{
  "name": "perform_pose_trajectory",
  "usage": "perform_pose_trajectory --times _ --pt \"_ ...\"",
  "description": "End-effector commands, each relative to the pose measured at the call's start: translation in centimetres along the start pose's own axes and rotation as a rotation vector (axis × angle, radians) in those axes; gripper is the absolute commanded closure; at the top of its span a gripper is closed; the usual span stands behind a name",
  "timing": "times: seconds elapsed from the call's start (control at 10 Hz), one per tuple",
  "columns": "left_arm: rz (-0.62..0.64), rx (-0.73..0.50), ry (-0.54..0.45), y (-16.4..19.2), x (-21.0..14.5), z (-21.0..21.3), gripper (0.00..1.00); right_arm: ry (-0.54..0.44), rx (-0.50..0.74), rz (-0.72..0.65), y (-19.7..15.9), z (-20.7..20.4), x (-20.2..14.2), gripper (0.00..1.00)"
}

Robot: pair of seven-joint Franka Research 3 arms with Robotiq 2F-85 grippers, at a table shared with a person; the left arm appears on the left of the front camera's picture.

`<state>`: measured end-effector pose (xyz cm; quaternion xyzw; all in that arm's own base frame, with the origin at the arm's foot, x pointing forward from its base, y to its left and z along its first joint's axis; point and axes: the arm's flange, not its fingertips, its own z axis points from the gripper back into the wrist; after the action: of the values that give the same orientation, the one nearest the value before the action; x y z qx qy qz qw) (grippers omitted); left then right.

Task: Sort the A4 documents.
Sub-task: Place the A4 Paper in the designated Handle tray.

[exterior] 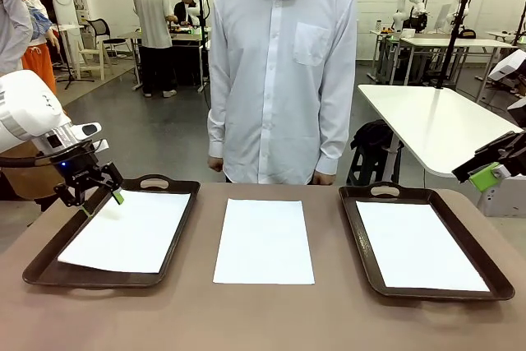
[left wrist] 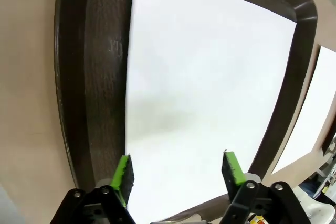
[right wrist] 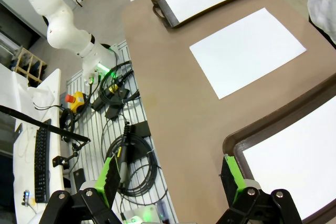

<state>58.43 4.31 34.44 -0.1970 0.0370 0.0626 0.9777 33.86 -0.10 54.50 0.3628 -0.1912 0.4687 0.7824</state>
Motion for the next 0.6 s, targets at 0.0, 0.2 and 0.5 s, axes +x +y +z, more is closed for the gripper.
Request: perform_pose_trajectory --times 0.0,0.2,0.5 --pt "0.010 0.012 -0.002 -0.64 -0.18 0.48 0.00 -0.005 0.004 0.005 0.02 -0.05 0.04 0.00" --pt "0.026 -0.008 -0.029 -0.82 -0.31 0.62 0.00 -0.005 0.004 0.005 0.02 -0.05 0.04 0.00" --pt "-0.005 -0.004 -0.007 -0.42 -0.04 0.33 0.00 -0.005 0.004 0.005 0.02 -0.05 0.04 0.00"
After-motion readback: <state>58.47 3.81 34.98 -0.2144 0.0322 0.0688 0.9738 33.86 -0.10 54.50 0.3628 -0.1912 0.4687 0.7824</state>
